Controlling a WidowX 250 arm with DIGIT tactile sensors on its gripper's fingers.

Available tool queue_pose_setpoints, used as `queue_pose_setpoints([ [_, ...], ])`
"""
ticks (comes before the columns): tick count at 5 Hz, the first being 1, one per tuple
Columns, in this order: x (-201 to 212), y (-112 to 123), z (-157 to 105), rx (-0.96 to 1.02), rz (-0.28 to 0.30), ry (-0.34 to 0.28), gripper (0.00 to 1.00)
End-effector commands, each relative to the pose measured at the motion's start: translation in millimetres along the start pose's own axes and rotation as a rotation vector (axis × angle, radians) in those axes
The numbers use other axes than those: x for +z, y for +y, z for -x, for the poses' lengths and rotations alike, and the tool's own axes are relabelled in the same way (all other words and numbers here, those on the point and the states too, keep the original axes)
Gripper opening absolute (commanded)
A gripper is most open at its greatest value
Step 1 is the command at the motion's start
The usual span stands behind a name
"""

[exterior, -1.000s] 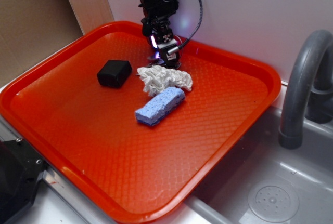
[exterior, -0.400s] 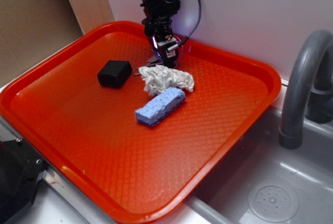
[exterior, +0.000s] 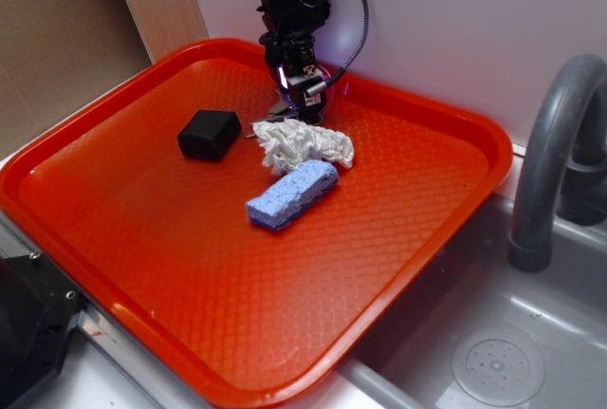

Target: Grab the silver keys.

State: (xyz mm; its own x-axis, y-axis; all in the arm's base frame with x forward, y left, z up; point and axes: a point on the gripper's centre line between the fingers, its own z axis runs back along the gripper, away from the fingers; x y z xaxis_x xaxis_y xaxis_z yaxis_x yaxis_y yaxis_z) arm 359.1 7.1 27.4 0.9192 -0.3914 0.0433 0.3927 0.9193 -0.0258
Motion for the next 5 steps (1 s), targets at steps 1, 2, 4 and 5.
queue_pose_setpoints([
  [1,32.1,-22.1,-13.4,-0.092,-0.037,-0.169,0.00],
  [2,40.3,-22.0,-15.3,-0.086,-0.030,-0.188,0.00],
  [4,28.8,-28.2,-26.2,-0.101,-0.047,-0.145,0.00],
  [5,44.3,-25.9,-19.1,-0.083,-0.091,-0.130,0.00],
])
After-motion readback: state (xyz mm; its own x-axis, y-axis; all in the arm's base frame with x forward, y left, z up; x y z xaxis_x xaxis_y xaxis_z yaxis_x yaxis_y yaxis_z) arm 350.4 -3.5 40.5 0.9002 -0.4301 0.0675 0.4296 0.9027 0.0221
